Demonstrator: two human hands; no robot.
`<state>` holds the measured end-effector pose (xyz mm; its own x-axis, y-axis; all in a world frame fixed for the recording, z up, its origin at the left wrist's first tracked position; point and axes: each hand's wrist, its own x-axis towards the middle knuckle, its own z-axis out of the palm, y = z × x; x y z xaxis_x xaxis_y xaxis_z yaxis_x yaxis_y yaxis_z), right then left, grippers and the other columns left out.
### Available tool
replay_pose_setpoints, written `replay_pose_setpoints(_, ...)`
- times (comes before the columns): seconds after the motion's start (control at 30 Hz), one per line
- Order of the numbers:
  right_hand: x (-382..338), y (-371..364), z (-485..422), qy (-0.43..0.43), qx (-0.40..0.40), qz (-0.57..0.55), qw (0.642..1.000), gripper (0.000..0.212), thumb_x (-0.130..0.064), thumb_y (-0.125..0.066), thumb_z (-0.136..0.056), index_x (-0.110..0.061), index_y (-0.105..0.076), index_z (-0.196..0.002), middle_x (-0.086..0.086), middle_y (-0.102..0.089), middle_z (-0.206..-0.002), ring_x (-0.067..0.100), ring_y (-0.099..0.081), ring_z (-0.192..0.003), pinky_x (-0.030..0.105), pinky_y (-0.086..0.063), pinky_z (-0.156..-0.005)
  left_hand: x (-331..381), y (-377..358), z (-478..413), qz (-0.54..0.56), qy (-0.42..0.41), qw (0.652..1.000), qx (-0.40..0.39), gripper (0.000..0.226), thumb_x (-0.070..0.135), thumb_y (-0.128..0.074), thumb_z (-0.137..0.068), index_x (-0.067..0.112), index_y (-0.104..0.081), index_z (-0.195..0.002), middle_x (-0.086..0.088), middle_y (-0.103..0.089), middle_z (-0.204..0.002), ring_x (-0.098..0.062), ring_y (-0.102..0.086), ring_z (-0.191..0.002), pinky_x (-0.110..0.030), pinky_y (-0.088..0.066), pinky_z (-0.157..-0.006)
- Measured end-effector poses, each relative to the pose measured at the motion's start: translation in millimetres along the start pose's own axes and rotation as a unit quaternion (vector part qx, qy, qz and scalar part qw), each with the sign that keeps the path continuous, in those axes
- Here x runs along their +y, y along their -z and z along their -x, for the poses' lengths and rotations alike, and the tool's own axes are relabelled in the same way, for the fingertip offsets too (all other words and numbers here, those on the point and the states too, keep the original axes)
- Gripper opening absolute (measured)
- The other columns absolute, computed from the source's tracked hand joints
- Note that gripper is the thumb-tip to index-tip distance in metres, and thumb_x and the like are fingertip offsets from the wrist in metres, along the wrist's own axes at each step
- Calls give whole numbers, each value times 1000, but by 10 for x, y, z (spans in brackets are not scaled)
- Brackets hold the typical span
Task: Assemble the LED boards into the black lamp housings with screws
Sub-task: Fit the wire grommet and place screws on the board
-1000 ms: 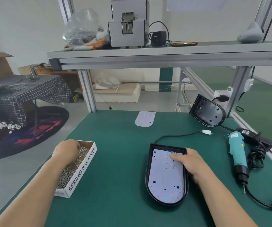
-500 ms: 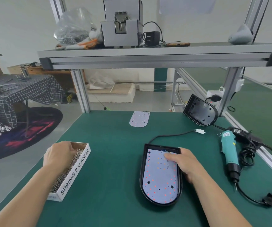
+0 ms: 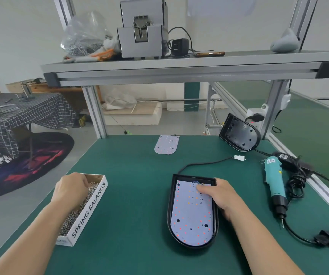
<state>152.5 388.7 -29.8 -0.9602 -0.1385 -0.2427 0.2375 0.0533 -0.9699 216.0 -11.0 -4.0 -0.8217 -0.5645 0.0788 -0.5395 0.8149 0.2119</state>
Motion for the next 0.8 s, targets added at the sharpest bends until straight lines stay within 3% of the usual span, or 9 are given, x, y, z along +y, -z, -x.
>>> replay_pose_setpoints(0.1, -7, 3, 4, -2, 0, 0, 1000, 11, 0, -72, -86, -3, -73, -97, 12, -78, -93, 26, -74, -81, 33, -59, -75, -24, -129, -7, -50, -14, 999, 2, 26, 4, -58, -79, 28, -66, -76, 1, -70, -89, -24, -60, -81, -29, -46, -70)
replay_pose_setpoints(0.23, -9, 6, 16, -5, -1, -8, 1000, 11, 1, -73, -86, -3, -73, -97, 13, -78, -93, 25, -75, -78, 30, -58, -67, -85, -153, -50, -53, -22, 998, 2, 24, 8, -60, -78, 32, -66, -82, 6, -67, -86, -21, -59, -82, -28, -43, -68)
replay_pose_setpoints(0.4, -23, 7, 19, -7, -3, -5, 1000, 12, 0, -73, -87, -3, -73, -99, 13, -78, -94, 28, -75, -82, 32, -59, -71, -30, -130, -86, -115, -109, 987, -14, 26, 2, -52, -80, 28, -52, -75, 3, -60, -83, -24, -61, -81, -30, -42, -65)
replay_pose_setpoints(0.6, -37, 2, 48, -9, -3, -12, 1000, 15, 0, -73, -87, -1, -73, -102, 14, -78, -96, 33, -75, -93, 37, -60, -79, -29, -76, -155, -188, -138, 972, -41, 22, 2, -48, -80, 19, -62, -78, 6, -60, -73, -17, -60, -70, -29, -45, -59)
replay_pose_setpoints(0.73, -45, -1, 50, -9, -2, -10, 1000, 15, 1, -73, -87, -1, -72, -101, 12, -78, -95, 28, -75, -84, 33, -59, -72, -143, -46, -140, -89, -71, 993, -19, 14, 12, -59, -85, 21, -63, -74, 3, -64, -76, -21, -60, -75, -28, -44, -64)
replay_pose_setpoints(0.77, -46, 2, 51, -8, -3, -8, 1000, 14, 0, -73, -87, -2, -72, -101, 12, -78, -95, 26, -75, -82, 32, -59, -71, -183, -21, -142, 20, -29, 999, -21, 15, 9, -62, -85, 17, -68, -74, 0, -68, -74, -22, -61, -71, -27, -44, -61)
replay_pose_setpoints(0.8, -47, 3, 48, -7, -2, -5, 1000, 14, 0, -73, -87, -3, -72, -100, 11, -79, -94, 25, -75, -81, 31, -58, -70, -202, 21, -136, 181, 19, 983, -39, 15, 3, -64, -86, 11, -72, -77, -4, -69, -70, -22, -59, -64, -25, -44, -56)
